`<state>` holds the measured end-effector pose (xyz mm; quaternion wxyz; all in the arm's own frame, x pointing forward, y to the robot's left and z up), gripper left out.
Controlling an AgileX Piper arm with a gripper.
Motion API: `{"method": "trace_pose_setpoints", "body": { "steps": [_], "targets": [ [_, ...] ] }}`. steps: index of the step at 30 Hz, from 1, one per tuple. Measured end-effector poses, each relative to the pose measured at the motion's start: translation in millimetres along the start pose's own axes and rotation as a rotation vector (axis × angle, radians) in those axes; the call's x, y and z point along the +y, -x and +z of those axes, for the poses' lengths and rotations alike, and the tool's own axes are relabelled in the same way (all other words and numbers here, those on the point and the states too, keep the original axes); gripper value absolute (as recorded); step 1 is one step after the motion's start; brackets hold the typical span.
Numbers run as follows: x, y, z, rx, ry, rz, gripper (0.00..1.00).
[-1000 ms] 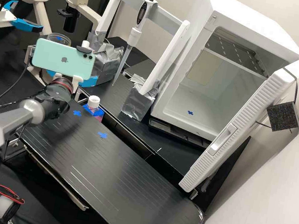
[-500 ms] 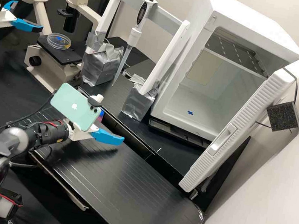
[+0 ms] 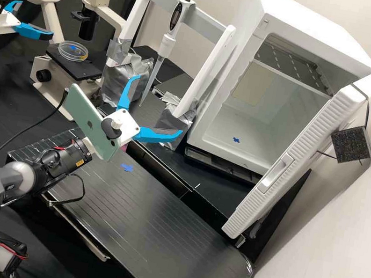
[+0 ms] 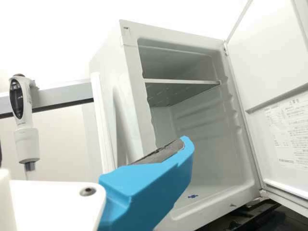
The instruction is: Move the petri dish to the microscope
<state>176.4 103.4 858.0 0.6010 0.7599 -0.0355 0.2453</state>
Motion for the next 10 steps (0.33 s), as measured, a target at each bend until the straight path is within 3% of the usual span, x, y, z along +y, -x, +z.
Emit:
{"method": "trace_pose_setpoints", "body": {
  "steps": [3,8,10],
  "targets": [
    [-6.9,-6,1,-0.01,0.013,-0.016,1.0],
    [-27.1,-27,3,-0.026,0.088,-0.059,1.0],
    [-32.9,-33,4,-0.034,0.102,-0.07,1.0]
  ]
}}
